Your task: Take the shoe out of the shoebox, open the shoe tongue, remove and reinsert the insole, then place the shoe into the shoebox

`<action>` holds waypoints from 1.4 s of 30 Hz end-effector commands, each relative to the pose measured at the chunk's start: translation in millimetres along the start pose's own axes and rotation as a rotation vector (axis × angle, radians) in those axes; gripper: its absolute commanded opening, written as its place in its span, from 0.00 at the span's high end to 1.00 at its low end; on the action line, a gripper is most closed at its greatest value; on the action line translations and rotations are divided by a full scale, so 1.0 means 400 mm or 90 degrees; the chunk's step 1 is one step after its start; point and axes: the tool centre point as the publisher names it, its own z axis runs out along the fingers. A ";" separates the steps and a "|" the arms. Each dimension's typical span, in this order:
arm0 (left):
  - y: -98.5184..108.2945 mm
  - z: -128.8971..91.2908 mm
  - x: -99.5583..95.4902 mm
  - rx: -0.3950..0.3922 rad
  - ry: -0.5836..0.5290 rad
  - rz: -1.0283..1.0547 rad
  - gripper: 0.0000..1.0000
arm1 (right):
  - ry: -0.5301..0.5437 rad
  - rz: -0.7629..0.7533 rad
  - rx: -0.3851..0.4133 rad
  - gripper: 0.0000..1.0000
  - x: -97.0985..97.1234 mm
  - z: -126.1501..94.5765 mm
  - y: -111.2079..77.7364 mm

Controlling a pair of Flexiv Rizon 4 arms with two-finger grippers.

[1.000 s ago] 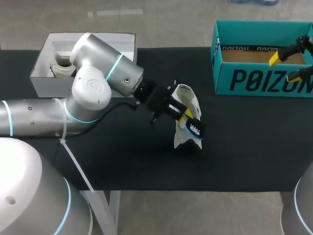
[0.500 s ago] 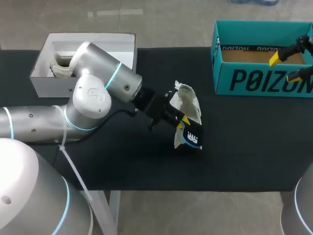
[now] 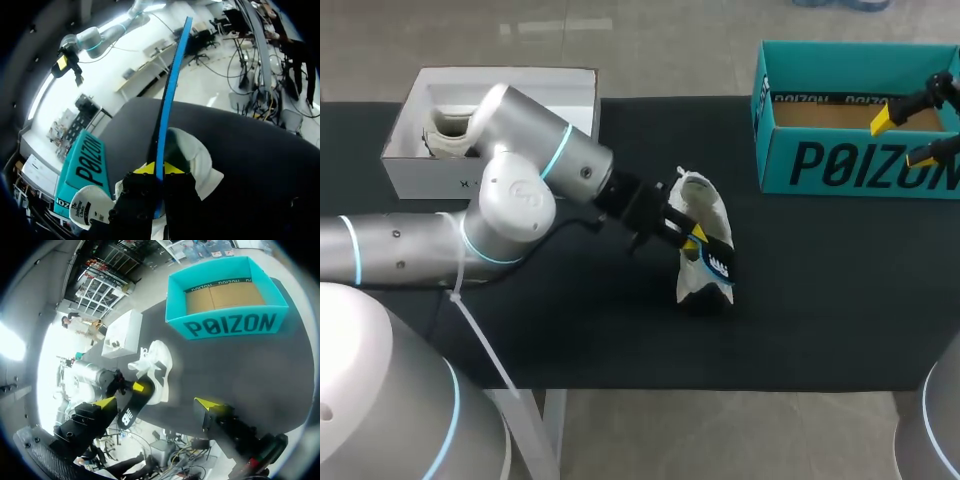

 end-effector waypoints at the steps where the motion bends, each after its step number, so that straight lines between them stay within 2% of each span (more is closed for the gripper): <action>1: 0.011 -0.002 0.010 -0.003 -0.005 -0.012 1.00 | -0.003 0.001 -0.001 0.00 0.001 0.000 -0.002; 5: -0.007 -0.004 0.016 0.009 -0.006 -0.009 1.00 | -0.003 0.001 -0.001 0.00 0.001 0.000 -0.002; 8: -0.030 -0.007 0.014 0.019 0.007 -0.007 0.45 | -0.003 0.001 -0.001 0.00 0.001 0.000 -0.002; 9: -0.036 -0.008 0.012 0.013 0.008 0.004 0.67 | -0.003 0.001 -0.001 0.00 0.001 0.000 -0.002; 10: -0.043 -0.009 0.011 0.016 0.008 0.004 0.73 | -0.003 0.001 -0.001 0.00 0.001 0.000 -0.002; 13: -0.065 -0.011 0.006 0.021 0.010 0.020 0.51 | -0.003 0.001 -0.001 0.00 0.001 0.000 -0.002; 15: -0.082 -0.012 0.005 0.024 0.008 0.026 0.48 | -0.003 0.001 -0.001 0.00 0.001 0.000 -0.002; 19: -0.111 -0.014 0.012 0.031 0.017 0.043 0.55 | -0.003 0.001 -0.001 0.00 0.001 0.000 -0.002; 22: -0.115 -0.013 0.020 0.029 0.026 0.049 0.83 | -0.003 0.001 -0.001 0.00 0.001 0.000 -0.002; 23: -0.113 -0.012 0.023 0.027 0.030 0.051 1.00 | -0.003 0.001 -0.001 0.00 0.001 0.000 -0.002; 28: -0.087 -0.008 0.024 0.012 0.046 0.061 1.00 | -0.003 0.001 -0.001 0.00 0.001 0.000 -0.002; 31: -0.059 -0.005 0.016 -0.028 0.069 0.084 1.00 | -0.003 0.001 -0.001 0.00 0.001 0.000 -0.002; 32: -0.051 -0.004 0.014 -0.024 0.067 0.078 1.00 | -0.003 0.001 -0.001 0.00 0.001 0.000 -0.002; 34: -0.036 -0.003 0.011 -0.047 0.083 0.095 1.00 | -0.003 0.001 -0.001 0.00 0.001 0.000 -0.002; 42: 0.012 -0.002 0.005 -0.065 0.082 0.068 1.00 | -0.003 0.001 -0.001 0.00 0.001 0.000 -0.002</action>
